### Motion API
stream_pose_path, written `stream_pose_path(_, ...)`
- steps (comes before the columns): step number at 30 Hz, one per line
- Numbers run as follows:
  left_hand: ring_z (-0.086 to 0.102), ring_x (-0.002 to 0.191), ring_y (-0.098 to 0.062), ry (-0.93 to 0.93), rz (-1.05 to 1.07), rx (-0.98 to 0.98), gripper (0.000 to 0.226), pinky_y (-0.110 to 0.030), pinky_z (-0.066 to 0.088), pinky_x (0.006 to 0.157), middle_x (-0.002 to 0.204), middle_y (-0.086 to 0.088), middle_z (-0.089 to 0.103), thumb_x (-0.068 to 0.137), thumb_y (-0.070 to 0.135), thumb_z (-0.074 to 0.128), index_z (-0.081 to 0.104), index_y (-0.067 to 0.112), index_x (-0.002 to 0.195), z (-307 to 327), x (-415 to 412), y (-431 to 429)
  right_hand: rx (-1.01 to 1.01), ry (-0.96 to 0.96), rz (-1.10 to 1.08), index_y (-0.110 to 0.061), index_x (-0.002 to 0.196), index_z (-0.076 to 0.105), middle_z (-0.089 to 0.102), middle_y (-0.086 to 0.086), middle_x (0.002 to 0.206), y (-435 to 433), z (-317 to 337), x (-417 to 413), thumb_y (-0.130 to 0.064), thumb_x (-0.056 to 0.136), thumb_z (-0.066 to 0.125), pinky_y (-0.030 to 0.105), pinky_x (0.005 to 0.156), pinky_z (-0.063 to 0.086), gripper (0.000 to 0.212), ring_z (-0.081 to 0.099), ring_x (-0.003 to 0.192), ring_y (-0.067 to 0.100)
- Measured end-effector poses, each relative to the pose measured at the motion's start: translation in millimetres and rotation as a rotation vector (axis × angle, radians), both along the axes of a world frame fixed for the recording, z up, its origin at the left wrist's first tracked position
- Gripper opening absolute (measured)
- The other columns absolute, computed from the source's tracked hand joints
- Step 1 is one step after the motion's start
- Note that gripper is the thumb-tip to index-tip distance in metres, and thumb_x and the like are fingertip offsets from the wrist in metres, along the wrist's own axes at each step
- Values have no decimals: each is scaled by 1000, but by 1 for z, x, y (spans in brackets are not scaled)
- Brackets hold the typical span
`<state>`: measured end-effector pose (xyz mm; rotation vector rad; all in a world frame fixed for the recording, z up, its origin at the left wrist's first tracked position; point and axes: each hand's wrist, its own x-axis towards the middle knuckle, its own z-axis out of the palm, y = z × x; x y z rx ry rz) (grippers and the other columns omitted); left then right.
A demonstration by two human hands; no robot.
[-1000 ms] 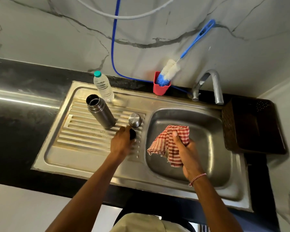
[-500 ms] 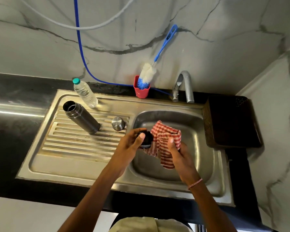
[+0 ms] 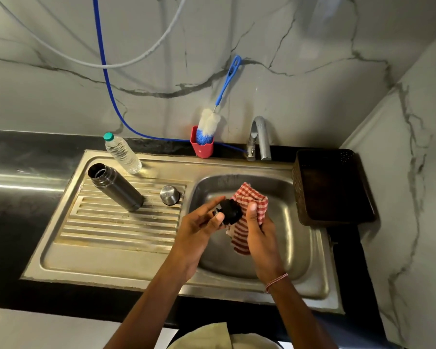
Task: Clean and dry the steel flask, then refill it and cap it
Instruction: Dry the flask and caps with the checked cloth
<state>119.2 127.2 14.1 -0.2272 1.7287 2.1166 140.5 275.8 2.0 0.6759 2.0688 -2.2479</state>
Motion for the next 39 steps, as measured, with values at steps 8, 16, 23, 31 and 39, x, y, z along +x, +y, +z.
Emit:
stream_pose_path(8, 77, 97, -20, -9, 117, -173, 25, -44, 54, 104, 98, -9, 80, 100, 26, 62, 80, 9, 103, 17, -9, 4, 531, 420, 386, -40, 155, 30, 30, -10, 160, 6, -14, 15, -60, 98, 45, 43, 93, 57, 62, 52, 133, 13)
stream_pose_path(16, 71, 93, 3, 489, -146, -667, 35, -22, 58, 81, 99, 17, 77, 94, 4, 70, 75, 27, 120, 22, -10, -1, 363, 214, 280, -34, 133, 57, 70, -6, 117, 0, 2, 0, -69, 97, 39, 41, 93, 57, 53, 69, 105, 9)
stream_pose_path(23, 74, 97, -6, 631, -198, -664, 34, -24, 61, 84, 111, 10, 76, 93, 13, 69, 73, 21, 126, 15, -2, -5, -144, -217, 190, -15, 78, 76, 77, 4, 75, 14, 29, -19, -50, 101, 47, 26, 74, 54, 51, 74, 74, 20)
stream_pose_path(31, 73, 102, 1, 508, 18, -601, 39, -29, 61, 88, 113, 13, 77, 89, 9, 77, 75, 29, 122, 10, 3, 5, 41, -71, 89, -13, 94, 74, 77, 6, 82, -1, 19, -12, -57, 99, 46, 35, 79, 61, 52, 75, 77, 18)
stream_pose_path(39, 75, 99, -36, 9, 155, -106, 19, -44, 61, 86, 98, -13, 80, 96, 0, 66, 77, 5, 111, 21, 3, 5, 488, 321, 296, -38, 147, 38, 54, -15, 137, -4, -2, 10, -69, 94, 42, 18, 99, 47, 62, 56, 120, -5)
